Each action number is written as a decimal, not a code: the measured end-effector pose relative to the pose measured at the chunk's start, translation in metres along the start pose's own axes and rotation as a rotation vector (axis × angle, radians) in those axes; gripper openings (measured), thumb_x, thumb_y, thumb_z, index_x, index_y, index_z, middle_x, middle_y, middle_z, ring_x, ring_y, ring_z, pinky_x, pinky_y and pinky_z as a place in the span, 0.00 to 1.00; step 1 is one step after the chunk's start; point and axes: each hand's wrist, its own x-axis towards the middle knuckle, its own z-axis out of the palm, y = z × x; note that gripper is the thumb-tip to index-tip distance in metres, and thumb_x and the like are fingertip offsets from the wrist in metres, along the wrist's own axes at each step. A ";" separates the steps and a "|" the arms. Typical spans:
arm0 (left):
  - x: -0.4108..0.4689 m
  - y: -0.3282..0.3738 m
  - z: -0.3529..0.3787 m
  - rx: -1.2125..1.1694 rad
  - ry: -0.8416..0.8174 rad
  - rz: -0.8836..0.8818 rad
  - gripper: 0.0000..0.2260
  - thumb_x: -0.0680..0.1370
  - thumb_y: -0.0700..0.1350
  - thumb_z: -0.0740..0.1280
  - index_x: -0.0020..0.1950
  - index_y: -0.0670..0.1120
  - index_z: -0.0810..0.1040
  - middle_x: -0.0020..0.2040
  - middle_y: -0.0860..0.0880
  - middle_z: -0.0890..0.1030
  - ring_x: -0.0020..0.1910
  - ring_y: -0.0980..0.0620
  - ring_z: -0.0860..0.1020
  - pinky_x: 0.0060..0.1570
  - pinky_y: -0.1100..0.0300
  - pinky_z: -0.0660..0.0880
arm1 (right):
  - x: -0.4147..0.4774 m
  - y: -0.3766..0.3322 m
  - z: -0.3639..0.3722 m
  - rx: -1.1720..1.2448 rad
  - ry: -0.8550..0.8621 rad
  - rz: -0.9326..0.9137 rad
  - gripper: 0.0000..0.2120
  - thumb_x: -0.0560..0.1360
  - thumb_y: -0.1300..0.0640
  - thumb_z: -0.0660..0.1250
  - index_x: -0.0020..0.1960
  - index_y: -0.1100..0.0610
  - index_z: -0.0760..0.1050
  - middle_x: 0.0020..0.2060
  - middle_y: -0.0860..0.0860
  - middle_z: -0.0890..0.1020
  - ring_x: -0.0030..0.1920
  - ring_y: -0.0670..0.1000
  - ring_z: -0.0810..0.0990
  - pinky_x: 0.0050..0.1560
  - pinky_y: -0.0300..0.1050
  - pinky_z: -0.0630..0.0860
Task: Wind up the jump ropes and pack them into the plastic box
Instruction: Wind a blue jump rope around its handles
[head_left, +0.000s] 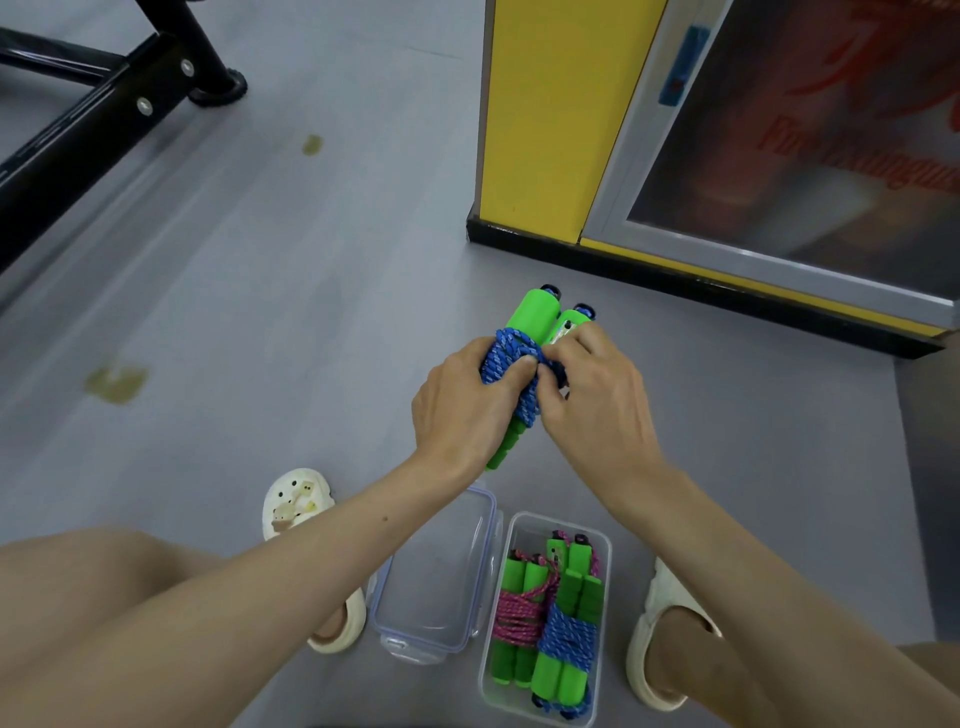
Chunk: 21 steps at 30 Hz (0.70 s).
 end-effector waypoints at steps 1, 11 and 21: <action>0.000 0.000 0.000 0.020 -0.005 -0.002 0.10 0.75 0.57 0.64 0.43 0.52 0.77 0.36 0.53 0.79 0.38 0.50 0.76 0.40 0.55 0.71 | 0.001 0.002 -0.001 -0.019 -0.035 -0.008 0.07 0.73 0.63 0.64 0.41 0.66 0.78 0.38 0.58 0.76 0.33 0.56 0.76 0.31 0.49 0.74; -0.004 0.005 0.007 0.107 -0.076 0.002 0.10 0.76 0.57 0.62 0.47 0.52 0.76 0.41 0.54 0.79 0.41 0.51 0.77 0.40 0.55 0.70 | -0.008 0.002 0.003 -0.451 -0.071 -0.076 0.18 0.54 0.72 0.78 0.35 0.61 0.72 0.30 0.57 0.74 0.26 0.54 0.72 0.24 0.38 0.56; 0.013 0.015 -0.007 -0.265 -0.314 -0.140 0.15 0.65 0.57 0.69 0.46 0.49 0.81 0.41 0.47 0.84 0.44 0.44 0.82 0.50 0.43 0.79 | -0.003 0.005 -0.008 -0.063 0.005 0.101 0.05 0.74 0.60 0.59 0.43 0.61 0.72 0.37 0.54 0.75 0.34 0.52 0.71 0.29 0.43 0.58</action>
